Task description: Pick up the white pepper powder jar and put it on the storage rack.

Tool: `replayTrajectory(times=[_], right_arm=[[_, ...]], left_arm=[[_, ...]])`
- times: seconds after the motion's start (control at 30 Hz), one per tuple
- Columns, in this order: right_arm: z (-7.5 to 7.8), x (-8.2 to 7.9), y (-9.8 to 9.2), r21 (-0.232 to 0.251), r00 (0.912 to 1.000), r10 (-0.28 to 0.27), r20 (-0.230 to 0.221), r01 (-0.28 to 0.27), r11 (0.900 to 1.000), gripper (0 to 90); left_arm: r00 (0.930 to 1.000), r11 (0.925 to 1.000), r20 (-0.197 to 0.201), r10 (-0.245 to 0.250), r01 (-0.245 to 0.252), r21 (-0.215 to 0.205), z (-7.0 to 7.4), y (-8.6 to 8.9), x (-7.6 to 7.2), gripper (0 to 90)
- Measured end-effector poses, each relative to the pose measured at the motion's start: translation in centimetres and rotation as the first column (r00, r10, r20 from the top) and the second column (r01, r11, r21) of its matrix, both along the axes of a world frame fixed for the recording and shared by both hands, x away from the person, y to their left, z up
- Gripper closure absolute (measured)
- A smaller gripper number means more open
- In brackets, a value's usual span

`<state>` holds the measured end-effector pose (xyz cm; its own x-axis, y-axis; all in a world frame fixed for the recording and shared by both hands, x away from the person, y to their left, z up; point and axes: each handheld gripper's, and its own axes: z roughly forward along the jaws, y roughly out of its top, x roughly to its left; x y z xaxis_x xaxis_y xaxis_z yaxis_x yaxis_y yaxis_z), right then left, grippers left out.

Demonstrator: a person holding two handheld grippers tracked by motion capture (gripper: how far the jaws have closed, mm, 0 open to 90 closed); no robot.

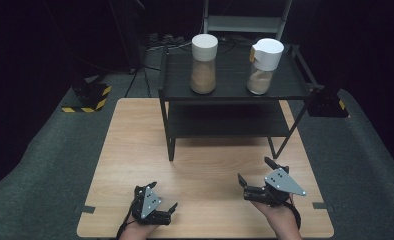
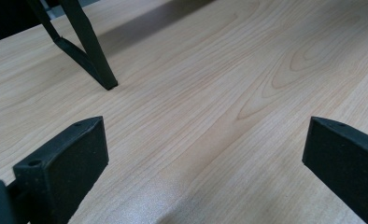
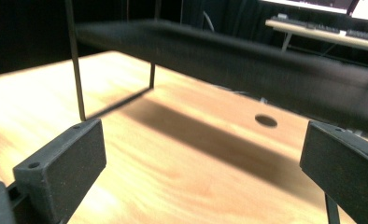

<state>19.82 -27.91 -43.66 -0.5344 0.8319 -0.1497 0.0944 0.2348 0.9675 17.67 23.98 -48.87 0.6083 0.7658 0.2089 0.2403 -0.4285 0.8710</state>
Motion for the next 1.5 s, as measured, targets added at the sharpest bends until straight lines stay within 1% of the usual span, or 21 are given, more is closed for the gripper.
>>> replayTrajectory(times=[0.13,0.23,0.3,0.4,0.47,0.57,0.7,0.73,0.77,0.8,0.9,1.03,1.17,1.27,1.37,1.5], right_arm=[[-1.8,0.1,-0.2,-0.018,0.9991,-0.017,-0.040,0.016,1.000,0.0],[-3.2,0.4,-0.4,-0.035,0.9962,-0.035,-0.080,0.032,0.999,0.0],[-4.0,0.5,-0.4,-0.049,0.9943,-0.045,-0.097,0.040,0.998,0.0],[-5.0,0.5,-0.5,-0.067,0.9926,-0.055,-0.108,0.048,0.997,0.0],[-5.5,0.4,-0.3,-0.087,0.9924,-0.060,-0.107,0.051,0.995,0.0],[-5.7,0.4,-0.1,-0.109,0.9919,-0.054,-0.115,0.042,0.993,0.0],[-6.0,0.3,0.3,-0.141,0.9907,-0.059,-0.123,0.041,0.989,0.0],[-6.1,0.3,0.3,-0.143,0.9903,-0.056,-0.127,0.037,0.989,0.0],[-6.1,0.3,0.4,-0.152,0.9904,-0.058,-0.125,0.038,0.988,0.0],[-6.2,0.2,0.5,-0.151,0.9912,-0.059,-0.119,0.040,0.988,0.0],[-6.1,0.3,0.7,-0.162,0.9908,-0.059,-0.122,0.039,0.986,0.0],[-6.1,0.3,0.5,-0.157,0.9912,-0.057,-0.119,0.038,0.987,0.0],[-6.2,0.1,0.3,-0.158,0.9915,-0.056,-0.117,0.037,0.987,0.0],[-6.2,0.1,0.2,-0.156,0.9917,-0.053,-0.117,0.035,0.987,0.0],[-6.1,0.2,0.2,-0.156,0.9909,-0.055,-0.122,0.036,0.987,0.0],[-6.1,0.2,0.2,-0.158,0.9909,-0.054,-0.123,0.034,0.987,0.0]], left_arm=[[1.0000,0.9999,0.001,-0.007,0.007,0.013,0.1,-0.1,0.0,0.6],[0.9999,1.0000,-0.007,-0.009,0.009,0.003,0.1,0.1,0.2,0.6],[0.9999,0.9999,-0.009,-0.011,0.011,0.000,0.1,0.1,0.2,0.6],[0.9999,0.9998,0.001,-0.016,0.016,0.010,0.0,0.0,0.1,0.6],[0.9999,0.9998,0.000,-0.015,0.015,0.014,0.1,-0.1,0.0,0.6],[0.9998,0.9998,-0.001,-0.017,0.017,0.013,0.1,0.0,0.1,0.6],[0.9999,0.9998,-0.002,-0.017,0.017,0.014,0.1,0.0,0.0,0.6],[0.9998,0.9997,-0.003,-0.019,0.019,0.017,0.1,0.0,0.1,0.6],[0.9998,0.9996,-0.004,-0.022,0.022,0.019,0.1,0.0,0.1,0.6],[0.9997,0.9994,-0.004,-0.025,0.025,0.022,0.2,0.0,0.1,0.6],[0.9995,0.9991,-0.003,-0.030,0.030,0.031,0.2,-0.1,0.1,0.6],[0.9993,0.9986,0.002,-0.036,0.036,0.040,0.2,-0.1,0.1,0.7],[0.9993,0.9985,0.000,-0.038,0.038,0.039,0.2,-0.1,0.1,0.7],[0.9991,0.9980,-0.005,-0.041,0.041,0.047,0.3,-0.2,0.2,0.7],[0.9991,0.9979,-0.010,-0.041,0.041,0.049,0.3,-0.3,0.3,0.7],[0.9991,0.9977,-0.007,-0.041,0.041,0.053,0.3,-0.4,0.3,0.7]])
